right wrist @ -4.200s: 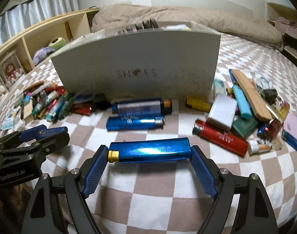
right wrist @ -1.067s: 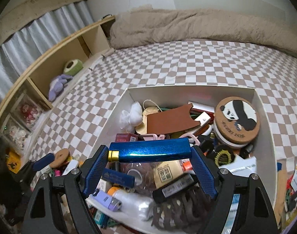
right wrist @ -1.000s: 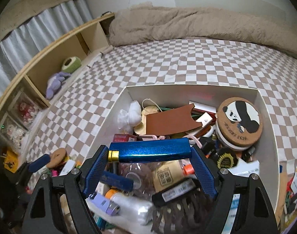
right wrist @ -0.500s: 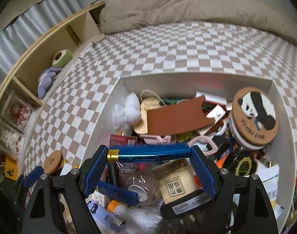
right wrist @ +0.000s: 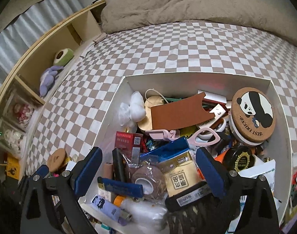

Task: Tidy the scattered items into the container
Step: 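Lower the metallic blue lighter into the box and open the right tool, then withdraw both tools from the box toward the lighters beside it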

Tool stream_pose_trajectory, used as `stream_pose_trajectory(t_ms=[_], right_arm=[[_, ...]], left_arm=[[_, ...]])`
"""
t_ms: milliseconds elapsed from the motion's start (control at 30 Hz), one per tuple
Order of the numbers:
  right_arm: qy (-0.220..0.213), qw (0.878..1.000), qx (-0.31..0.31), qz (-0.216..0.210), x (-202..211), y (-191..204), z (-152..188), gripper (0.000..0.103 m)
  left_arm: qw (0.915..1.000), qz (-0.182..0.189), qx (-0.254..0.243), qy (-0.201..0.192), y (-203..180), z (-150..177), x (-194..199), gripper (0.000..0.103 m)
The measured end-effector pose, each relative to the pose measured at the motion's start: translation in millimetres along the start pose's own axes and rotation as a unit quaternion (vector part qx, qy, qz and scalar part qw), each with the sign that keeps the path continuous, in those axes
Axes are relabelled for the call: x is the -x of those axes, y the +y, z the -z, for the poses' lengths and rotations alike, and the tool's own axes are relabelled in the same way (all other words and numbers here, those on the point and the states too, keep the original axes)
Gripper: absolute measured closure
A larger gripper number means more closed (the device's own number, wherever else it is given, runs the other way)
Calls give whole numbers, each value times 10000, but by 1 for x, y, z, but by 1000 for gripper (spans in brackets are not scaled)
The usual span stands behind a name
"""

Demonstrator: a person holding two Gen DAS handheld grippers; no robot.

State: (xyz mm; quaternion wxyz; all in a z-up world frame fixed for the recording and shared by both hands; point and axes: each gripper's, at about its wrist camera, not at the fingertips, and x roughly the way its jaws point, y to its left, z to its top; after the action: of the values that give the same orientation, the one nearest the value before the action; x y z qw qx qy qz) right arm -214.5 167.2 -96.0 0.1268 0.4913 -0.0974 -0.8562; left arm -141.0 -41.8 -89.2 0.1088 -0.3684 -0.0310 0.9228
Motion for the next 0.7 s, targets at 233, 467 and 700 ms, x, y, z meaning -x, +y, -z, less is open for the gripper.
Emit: stream_pose_trajectory(t_ms=[233,467,700], right_arm=[[-99,9999,38,-32,13,0,6,7],[-362,9993,61,-17,31,-3,14,6],[-788,9962,238,291,54,-14,36,0]], left_arm=[[10000,34,-71,0,-5,1,1,2],[9999,81,-142,-5,-11,3,4,2],[9997,115,-201,-55,-17,3,9,2]])
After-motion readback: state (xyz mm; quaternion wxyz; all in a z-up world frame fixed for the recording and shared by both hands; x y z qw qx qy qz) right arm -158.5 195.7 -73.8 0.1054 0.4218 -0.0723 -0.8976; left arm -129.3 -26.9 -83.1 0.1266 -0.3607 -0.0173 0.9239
